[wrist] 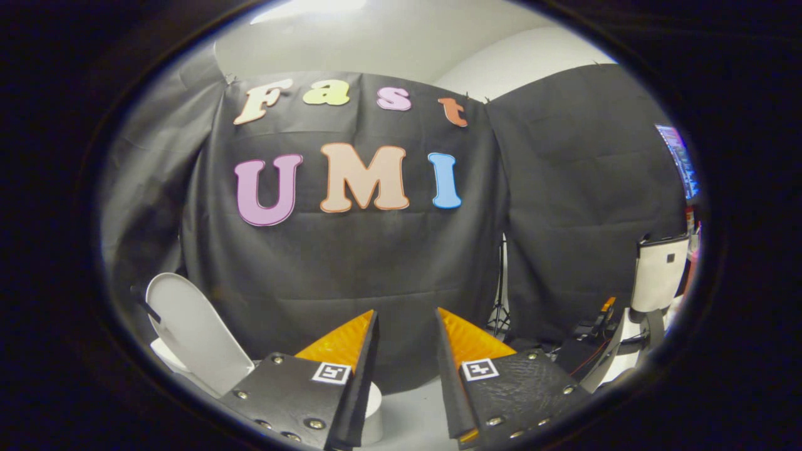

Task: Open the toilet lid.

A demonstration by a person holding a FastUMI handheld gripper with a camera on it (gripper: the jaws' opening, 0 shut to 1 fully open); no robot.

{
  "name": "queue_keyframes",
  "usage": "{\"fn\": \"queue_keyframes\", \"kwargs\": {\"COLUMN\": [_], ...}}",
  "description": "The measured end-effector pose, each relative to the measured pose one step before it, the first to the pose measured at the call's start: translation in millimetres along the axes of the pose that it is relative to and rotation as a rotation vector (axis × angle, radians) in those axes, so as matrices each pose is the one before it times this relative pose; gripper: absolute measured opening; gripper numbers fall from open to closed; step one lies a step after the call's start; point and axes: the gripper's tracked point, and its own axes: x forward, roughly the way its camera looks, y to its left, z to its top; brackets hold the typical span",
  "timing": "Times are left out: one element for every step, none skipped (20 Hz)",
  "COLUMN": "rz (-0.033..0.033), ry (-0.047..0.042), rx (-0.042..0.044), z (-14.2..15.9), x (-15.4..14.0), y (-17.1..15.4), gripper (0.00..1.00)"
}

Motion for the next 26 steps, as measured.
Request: {"fn": "queue_keyframes", "kwargs": {"rz": [-0.00429,-0.00324,-0.00270,-0.00274,-0.00116,0.00001,0.00015,-0.00096,-0.00027,-0.00029,-0.00093,-0.00095,-0.00048,0.00035,0.00020,0.00101,0.00076,0.00093,0.00203,0.00194,0.00114,0.00137,0.00330,0.00266,0.00140,0.00167], "ry": [-0.00321,-0.00368,-0.00214,0.00049,0.00058,0.00099,0.00076,0.00146,0.00176,0.00228,0.00301,0.00231,0.00052,-0.00010,-0.00027,0.00079,0.00169,0.00318,0.00323,0.00395,0.00393,0.00374,0.00245,0.00209,0.00231,0.00240], "rx": [0.00588,0.00470,0.00356,0.00280,0.00451,0.00465,0.00366,0.00347,0.00240,0.00158,0.00120,0.00090,0.00105,0.00173,0.00176,0.00135,0.00111,0.00087,0.00056,0.00044,-0.00016,0.00027,0.00037,-0.00005,-0.00072,-0.00090], "z": [0.37,1.23,-0.09,-0.52,-0.49,0.68,-1.49,-1.39,-0.92,-0.56,-0.96,-1.20,-0.46,-0.55,0.49,-0.66,-1.61,-0.87,-0.89,-1.62,-1.26,-1.85,-1.55,-0.21,-0.71,-0.67], "x": [-0.69,-0.90,-0.35,-0.68,-1.08,0.19,0.30,-0.87,-0.16,1.35,-0.33,0.42,-0.60,-0.09,-0.27,1.02,-0.34,0.25,1.16,0.44,0.18,0.74,0.59,0.39,0.21,1.03], "y": [-2.12,-1.79,-1.78,-1.49,-1.29,-0.19,-0.73,-1.00,-0.96,-0.14,-0.88,-0.51,-1.09,-0.46,0.11,0.52,0.57,0.15,0.54,0.20,1.00,0.39,0.84,0.63,0.88,0.67], "gripper": [0.50,0.50,0.50,0.50,0.50,0.50,0.50,0.50,0.50,0.50,0.50,0.50,0.50,0.50,0.50,0.50,0.50,0.50,0.50,0.50,0.50,0.50,0.50,0.50,0.50,0.50]}}
